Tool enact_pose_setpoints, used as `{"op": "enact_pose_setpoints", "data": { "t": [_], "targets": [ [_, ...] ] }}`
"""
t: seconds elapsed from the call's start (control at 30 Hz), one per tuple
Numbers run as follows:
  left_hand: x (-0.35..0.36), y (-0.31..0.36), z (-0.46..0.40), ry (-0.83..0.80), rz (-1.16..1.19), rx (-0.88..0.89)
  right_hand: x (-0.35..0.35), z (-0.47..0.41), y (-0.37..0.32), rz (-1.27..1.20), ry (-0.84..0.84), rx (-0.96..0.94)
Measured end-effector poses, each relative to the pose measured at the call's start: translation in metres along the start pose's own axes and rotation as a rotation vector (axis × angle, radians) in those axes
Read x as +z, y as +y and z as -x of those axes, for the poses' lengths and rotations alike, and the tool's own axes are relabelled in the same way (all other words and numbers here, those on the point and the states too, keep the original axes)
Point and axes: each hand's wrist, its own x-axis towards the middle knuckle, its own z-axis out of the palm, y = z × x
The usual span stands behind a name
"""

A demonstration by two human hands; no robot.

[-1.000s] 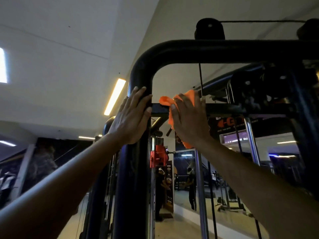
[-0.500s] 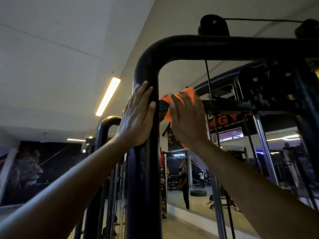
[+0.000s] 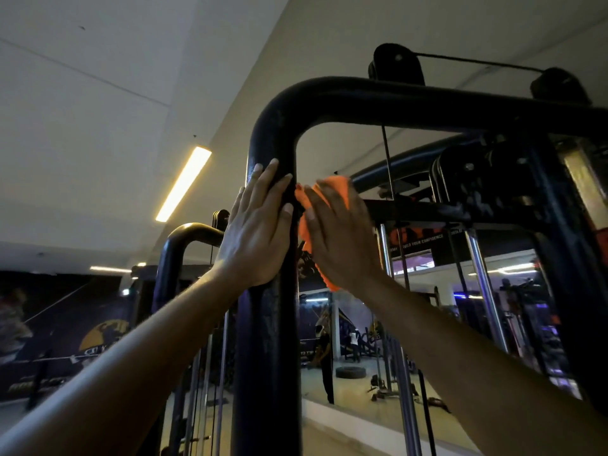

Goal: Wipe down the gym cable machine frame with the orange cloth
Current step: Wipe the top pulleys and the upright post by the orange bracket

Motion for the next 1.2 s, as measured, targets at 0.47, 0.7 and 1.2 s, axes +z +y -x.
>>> {"op": "enact_pose_setpoints", "data": {
  "t": [0.47, 0.7, 1.2],
  "targets": [
    [-0.006, 0.001, 0.004, -0.057, -0.077, 0.016, -0.006, -0.004, -0.008, -0.009, -0.101, -0.065],
    [-0.005, 0.001, 0.005, -0.078, -0.089, 0.028, -0.041, 0.007, 0.065, 0.066, -0.055, 0.249],
    [-0.013, 0.005, 0.011, -0.258, -0.296, 0.042, -0.083, 0.023, 0.082, 0.067, -0.336, 0.12]
  ]
}}
